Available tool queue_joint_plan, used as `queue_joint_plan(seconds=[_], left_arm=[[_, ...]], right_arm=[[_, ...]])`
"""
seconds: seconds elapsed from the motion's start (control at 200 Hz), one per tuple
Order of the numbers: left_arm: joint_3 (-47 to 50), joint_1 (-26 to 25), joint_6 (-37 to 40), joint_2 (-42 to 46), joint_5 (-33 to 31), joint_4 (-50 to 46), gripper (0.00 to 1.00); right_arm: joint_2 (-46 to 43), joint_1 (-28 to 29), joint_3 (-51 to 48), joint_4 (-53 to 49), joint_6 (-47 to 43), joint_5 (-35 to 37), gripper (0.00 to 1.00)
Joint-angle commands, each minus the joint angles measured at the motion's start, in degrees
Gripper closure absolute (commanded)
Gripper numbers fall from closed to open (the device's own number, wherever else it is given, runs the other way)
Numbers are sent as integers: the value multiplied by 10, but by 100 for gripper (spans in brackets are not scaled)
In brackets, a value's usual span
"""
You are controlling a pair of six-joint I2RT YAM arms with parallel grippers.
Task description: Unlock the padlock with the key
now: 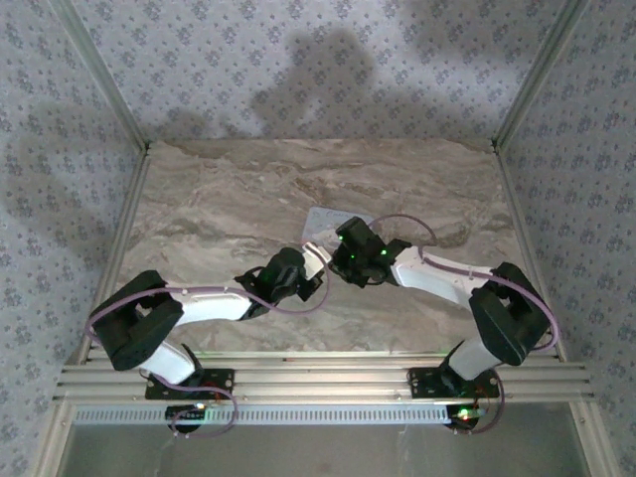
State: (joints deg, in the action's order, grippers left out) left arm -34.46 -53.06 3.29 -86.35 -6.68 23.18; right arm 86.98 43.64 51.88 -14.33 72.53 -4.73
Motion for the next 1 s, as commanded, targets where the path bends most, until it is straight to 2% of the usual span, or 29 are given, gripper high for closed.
queue_joint_plan(seconds=[0.0,0.6,0.994], left_arm=[[-5,-12,-3,0,25,2,100],[23,-12,-48,-6,34,41,100],[24,-12,-55,-11,35,56,100]], right_arm=[[-21,1,4,52,17,14,81],[-34,-16,-44,103,66,7,64],[9,-11,-18,100,61,-24,62]])
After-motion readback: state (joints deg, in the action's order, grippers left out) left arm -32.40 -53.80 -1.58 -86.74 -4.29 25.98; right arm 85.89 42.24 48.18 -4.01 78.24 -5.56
